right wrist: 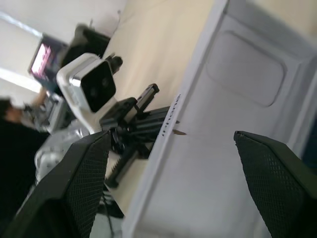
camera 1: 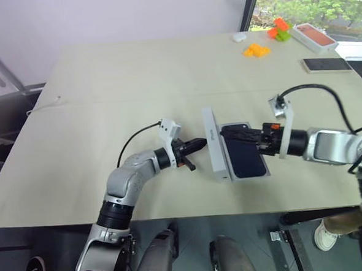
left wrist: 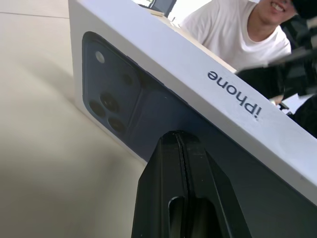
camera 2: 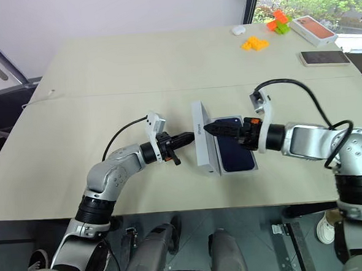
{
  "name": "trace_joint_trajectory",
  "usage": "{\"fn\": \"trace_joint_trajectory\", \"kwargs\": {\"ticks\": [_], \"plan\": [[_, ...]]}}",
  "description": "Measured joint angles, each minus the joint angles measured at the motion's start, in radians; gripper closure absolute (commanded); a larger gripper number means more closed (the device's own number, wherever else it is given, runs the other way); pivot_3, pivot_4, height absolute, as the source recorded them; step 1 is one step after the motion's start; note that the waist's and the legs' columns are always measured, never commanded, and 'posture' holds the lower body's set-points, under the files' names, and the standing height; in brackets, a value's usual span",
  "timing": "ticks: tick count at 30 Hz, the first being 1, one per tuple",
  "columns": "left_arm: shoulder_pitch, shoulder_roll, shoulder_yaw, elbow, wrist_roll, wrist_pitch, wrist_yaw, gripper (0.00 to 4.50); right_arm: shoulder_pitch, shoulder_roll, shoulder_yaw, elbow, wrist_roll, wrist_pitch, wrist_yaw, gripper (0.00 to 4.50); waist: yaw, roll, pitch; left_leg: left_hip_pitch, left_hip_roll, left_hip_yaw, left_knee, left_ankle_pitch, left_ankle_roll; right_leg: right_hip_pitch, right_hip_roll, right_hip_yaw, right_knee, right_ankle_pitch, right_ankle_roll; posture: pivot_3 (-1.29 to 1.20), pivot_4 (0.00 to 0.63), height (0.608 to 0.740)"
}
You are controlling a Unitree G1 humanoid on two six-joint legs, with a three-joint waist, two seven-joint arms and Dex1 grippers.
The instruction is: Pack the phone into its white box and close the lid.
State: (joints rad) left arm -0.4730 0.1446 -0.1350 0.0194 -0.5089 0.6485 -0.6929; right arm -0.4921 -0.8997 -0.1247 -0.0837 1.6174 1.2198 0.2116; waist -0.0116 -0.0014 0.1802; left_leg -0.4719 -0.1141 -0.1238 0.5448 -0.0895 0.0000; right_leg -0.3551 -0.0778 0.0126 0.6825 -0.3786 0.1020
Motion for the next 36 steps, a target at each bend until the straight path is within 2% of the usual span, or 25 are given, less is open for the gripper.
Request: {"fn": "trace_joint_trajectory", "kwargs": {"ticks": [2,6,9,11,16,19,29,33,36], "plan": [[0.0,-0.004,-0.005,0.0,0.003,-0.001,-0.002,4.5,-0.003,-0.072,0.038,-0.003,-0.156,-0.031,0.156,0.36,0.0,0.0,0.0,-0.002,0.0,0.0,0.0,0.0,0.0,-0.001,0.0,-0.001,0.0,0.0,0.001,0.0,0.15,0.74],[0.0,-0.014,-0.01,0.001,0.009,-0.004,-0.003,4.5,-0.04,-0.199,0.163,0.049,-0.526,-0.238,0.507,0.36,-0.001,0.0,0.0,-0.001,0.0,0.001,0.002,0.0,0.0,-0.001,0.0,-0.002,0.0,0.001,0.003,0.0,0.15,0.74],[0.0,-0.031,-0.016,0.001,0.011,-0.004,-0.003,4.5,-0.051,-0.262,0.242,0.091,-0.792,-0.461,0.704,0.36,-0.001,0.0,0.0,-0.001,0.0,0.0,0.004,0.0,0.0,0.0,0.0,-0.002,0.0,0.002,0.004,0.0,0.15,0.74],[0.0,-0.04,-0.02,0.001,0.012,-0.003,-0.003,4.5,-0.056,-0.265,0.267,0.131,-0.92,-0.589,0.81,0.36,-0.001,0.0,0.0,-0.001,0.0,0.0,0.005,0.0,0.0,0.0,0.0,-0.002,0.0,0.002,0.004,0.0,0.15,0.74],[-0.001,-0.063,-0.058,0.023,0.031,-0.009,-0.004,4.5,-0.098,-0.265,0.257,0.193,-1.013,-0.653,0.977,0.36,0.0,0.0,0.0,-0.002,0.0,0.0,0.005,0.0,0.0,0.0,0.0,0.0,0.0,0.002,0.005,0.0,0.15,0.74],[-0.015,-0.095,-0.078,0.082,0.055,-0.042,-0.009,4.5,-0.073,-0.256,0.236,0.196,-1.066,-0.72,1.026,0.36,0.006,0.0,0.0,-0.002,0.0,0.0,0.007,-0.001,0.0,0.0,0.0,-0.001,0.0,0.002,0.005,0.0,0.15,0.74],[-0.085,-0.19,-0.106,0.259,0.112,-0.136,-0.046,4.5,-0.049,-0.198,0.221,0.192,-1.173,-0.793,1.047,0.36,0.001,0.001,0.0,-0.003,-0.001,0.0,0.014,-0.001,0.001,0.001,0.0,0.0,0.0,0.003,0.005,0.0,0.15,0.74],[-0.094,-0.21,-0.107,0.285,0.128,-0.151,-0.049,4.5,-0.075,-0.206,0.227,0.27,-1.266,-0.863,1.071,0.36,0.001,0.001,0.0,-0.004,-0.001,0.0,0.014,-0.001,0.001,0.0,0.0,0.0,0.0,0.003,0.005,0.0,0.15,0.74],[-0.094,-0.21,-0.104,0.291,0.13,-0.162,-0.054,4.5,-0.118,-0.217,0.212,0.32,-1.271,-0.848,1.116,0.36,0.0,0.002,0.0,-0.003,-0.001,0.0,0.014,-0.001,0.001,0.0,0.0,0.0,0.0,0.003,0.005,0.0,0.15,0.74]]}}
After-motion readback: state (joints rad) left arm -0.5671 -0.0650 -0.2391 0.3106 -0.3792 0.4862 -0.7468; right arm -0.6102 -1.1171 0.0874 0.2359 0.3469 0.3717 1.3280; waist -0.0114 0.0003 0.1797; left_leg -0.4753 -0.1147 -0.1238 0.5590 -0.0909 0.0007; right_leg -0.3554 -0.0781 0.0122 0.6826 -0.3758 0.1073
